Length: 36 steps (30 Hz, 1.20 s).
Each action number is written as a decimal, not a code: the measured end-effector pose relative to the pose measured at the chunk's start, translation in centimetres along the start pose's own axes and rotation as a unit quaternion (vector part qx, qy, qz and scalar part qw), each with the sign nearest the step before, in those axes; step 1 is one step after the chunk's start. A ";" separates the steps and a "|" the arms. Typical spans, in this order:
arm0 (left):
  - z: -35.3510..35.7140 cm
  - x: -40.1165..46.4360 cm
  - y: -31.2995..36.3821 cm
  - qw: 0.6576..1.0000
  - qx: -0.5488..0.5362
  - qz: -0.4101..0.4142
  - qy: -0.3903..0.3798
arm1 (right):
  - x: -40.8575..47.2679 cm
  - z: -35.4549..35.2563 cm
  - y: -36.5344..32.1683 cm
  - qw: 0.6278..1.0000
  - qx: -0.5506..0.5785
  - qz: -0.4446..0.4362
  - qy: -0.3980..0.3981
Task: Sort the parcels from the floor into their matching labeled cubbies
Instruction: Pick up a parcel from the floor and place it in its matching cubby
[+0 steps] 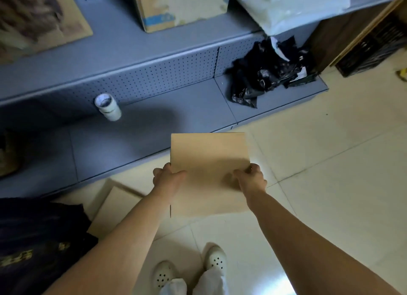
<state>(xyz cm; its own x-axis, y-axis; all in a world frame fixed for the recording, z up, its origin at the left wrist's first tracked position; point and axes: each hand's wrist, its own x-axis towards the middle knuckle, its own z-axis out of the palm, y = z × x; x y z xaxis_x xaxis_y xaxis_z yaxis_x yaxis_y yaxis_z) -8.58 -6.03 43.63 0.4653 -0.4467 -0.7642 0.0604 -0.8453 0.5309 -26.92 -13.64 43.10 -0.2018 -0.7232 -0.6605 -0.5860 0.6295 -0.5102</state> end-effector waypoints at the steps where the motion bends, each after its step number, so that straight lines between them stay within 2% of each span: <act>1: -0.4 -1.4 1.2 1.000 0.004 0.005 -0.007 | -1.2 -1.5 -0.5 1.000 0.014 0.002 -0.003; 6: -2.2 -8.4 6.0 0.997 0.010 0.040 -0.064 | -7.0 -8.1 -2.8 0.998 0.068 -0.006 -0.003; 9: -3.6 -12.7 8.5 0.993 -0.025 0.090 -0.069 | -10.1 -11.2 -4.0 0.993 0.116 -0.014 0.004; 13: -6.2 -16.5 11.4 0.989 -0.017 0.118 -0.082 | -14.2 -14.6 -5.7 0.984 0.170 -0.047 0.021; 17: -7.7 -15.7 12.4 0.985 -0.016 0.140 -0.098 | -18.3 -17.2 -6.7 0.969 0.235 -0.062 0.037; 22: -11.3 -25.8 16.3 0.973 -0.032 0.189 -0.127 | -23.3 -20.3 -7.6 0.952 0.287 -0.093 0.045; 29: -13.0 -31.0 18.5 0.957 -0.048 0.239 -0.160 | -29.6 -24.6 -8.1 0.914 0.374 -0.140 0.069; 36: -14.0 -35.5 20.1 0.942 -0.094 0.268 -0.180 | -34.3 -27.9 -8.3 0.898 0.402 -0.163 0.077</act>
<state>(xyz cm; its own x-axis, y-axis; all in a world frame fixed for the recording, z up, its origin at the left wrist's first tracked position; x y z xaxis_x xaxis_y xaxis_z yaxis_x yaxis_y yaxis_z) -11.48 -3.11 86.56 0.1461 -0.8934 -0.4249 0.0726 -0.4186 0.9052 -36.99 -1.94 85.34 -0.2657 -0.8975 -0.3519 0.1090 0.3347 -0.9360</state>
